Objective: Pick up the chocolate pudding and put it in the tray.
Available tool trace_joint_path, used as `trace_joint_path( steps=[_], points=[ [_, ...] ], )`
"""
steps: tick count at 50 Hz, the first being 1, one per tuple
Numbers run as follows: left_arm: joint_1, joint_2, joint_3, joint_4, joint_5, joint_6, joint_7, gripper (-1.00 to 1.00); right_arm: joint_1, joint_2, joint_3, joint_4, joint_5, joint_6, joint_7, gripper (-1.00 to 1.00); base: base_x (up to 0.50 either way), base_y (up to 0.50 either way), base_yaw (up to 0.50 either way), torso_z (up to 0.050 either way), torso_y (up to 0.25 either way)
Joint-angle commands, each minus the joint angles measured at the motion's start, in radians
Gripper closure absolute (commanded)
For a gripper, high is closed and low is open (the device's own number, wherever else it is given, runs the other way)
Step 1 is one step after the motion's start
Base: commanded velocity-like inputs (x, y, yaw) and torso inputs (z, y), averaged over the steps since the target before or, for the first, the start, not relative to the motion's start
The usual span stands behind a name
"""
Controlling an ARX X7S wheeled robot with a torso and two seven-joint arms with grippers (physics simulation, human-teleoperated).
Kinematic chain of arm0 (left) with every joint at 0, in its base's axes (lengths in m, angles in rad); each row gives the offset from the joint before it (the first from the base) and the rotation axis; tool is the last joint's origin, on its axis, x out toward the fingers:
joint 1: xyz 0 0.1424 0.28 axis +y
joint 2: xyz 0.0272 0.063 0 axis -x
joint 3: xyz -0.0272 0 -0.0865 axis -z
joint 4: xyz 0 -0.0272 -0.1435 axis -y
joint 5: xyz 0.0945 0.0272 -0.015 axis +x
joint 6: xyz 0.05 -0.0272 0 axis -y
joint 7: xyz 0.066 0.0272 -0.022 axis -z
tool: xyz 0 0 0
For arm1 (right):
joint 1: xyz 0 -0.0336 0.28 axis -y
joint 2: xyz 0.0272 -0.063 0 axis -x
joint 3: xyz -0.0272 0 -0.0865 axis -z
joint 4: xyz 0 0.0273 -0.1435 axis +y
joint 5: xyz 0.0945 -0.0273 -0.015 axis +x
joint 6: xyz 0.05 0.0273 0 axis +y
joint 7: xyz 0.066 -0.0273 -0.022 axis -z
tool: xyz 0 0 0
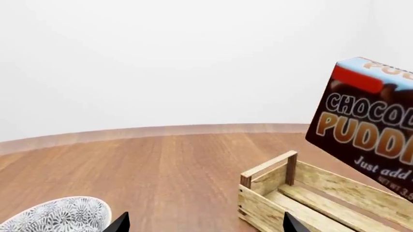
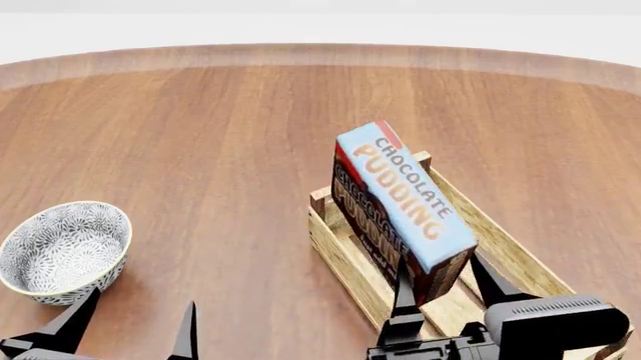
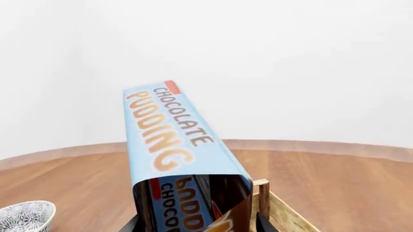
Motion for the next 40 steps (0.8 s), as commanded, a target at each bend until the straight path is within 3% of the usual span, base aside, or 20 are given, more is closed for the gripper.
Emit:
trace_joint_path(
  steps=[1, 40],
  points=[
    [-0.001, -0.003, 0.004, 0.003, 0.000, 0.000, -0.004, -1.00, 0.002, 0.010, 0.045, 0.030, -0.023, -0.024, 0.007, 1.00, 0.00, 0.00, 0.00, 0.000, 0.000],
    [-0.006, -0.001, 0.015, -0.032, -0.015, 0.020, -0.003, -1.00, 0.024, -0.014, 0.057, 0.304, -0.118, -0.139, 0.010, 1.00, 0.00, 0.00, 0.00, 0.000, 0.000]
  ],
)
